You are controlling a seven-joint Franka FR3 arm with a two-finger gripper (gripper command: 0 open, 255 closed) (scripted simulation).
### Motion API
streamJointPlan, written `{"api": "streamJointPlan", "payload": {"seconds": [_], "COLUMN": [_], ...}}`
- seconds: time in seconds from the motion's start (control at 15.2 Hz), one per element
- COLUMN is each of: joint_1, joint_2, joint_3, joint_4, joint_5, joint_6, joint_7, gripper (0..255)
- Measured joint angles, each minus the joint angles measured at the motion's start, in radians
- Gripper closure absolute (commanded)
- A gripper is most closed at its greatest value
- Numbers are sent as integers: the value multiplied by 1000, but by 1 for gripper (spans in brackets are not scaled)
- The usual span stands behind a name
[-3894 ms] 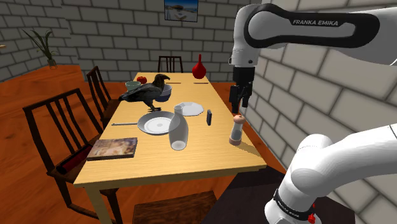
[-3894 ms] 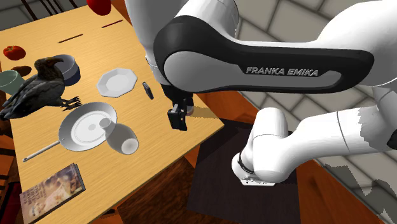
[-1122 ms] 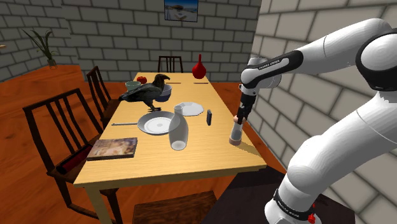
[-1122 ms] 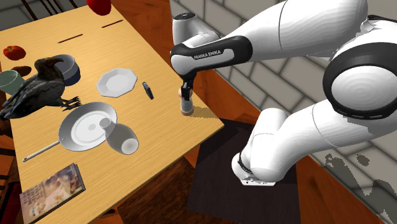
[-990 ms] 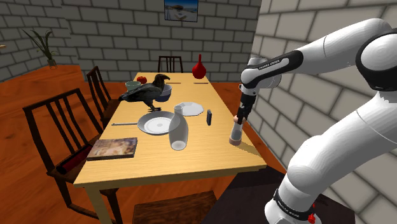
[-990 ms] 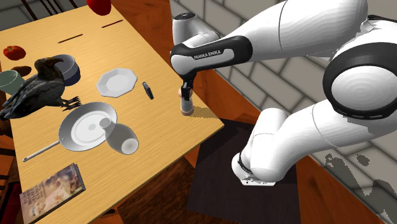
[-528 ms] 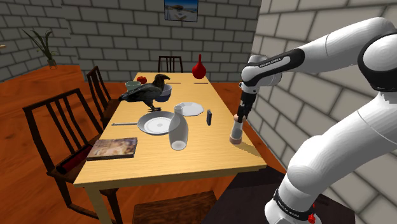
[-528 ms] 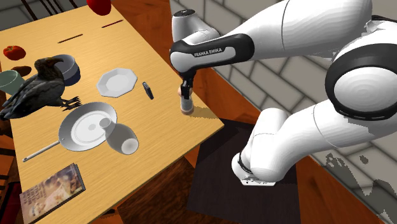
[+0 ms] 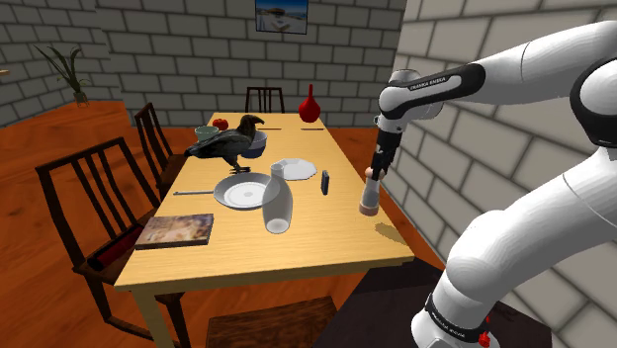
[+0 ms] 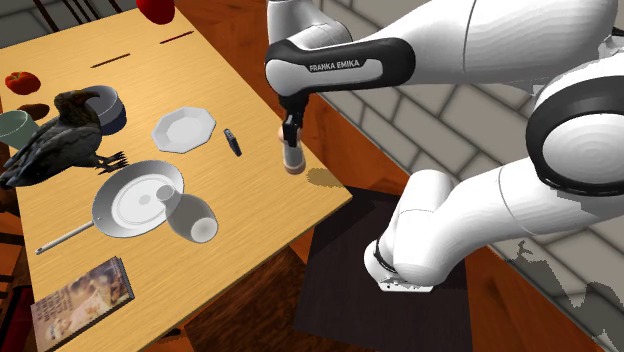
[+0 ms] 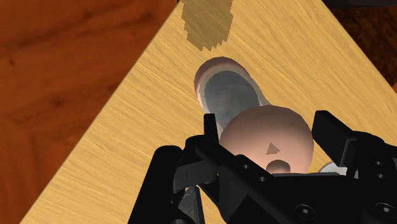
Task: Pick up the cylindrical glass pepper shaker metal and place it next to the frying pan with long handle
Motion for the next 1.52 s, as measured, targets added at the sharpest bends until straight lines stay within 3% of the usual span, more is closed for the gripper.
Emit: {"api": "streamJointPlan", "payload": {"seconds": [1.52], "joint_1": [10], "joint_2": [-38], "joint_3": [44], "joint_4": [277], "joint_5": [14], "joint_6": [-314], "joint_7": [26], "gripper": [255]}}
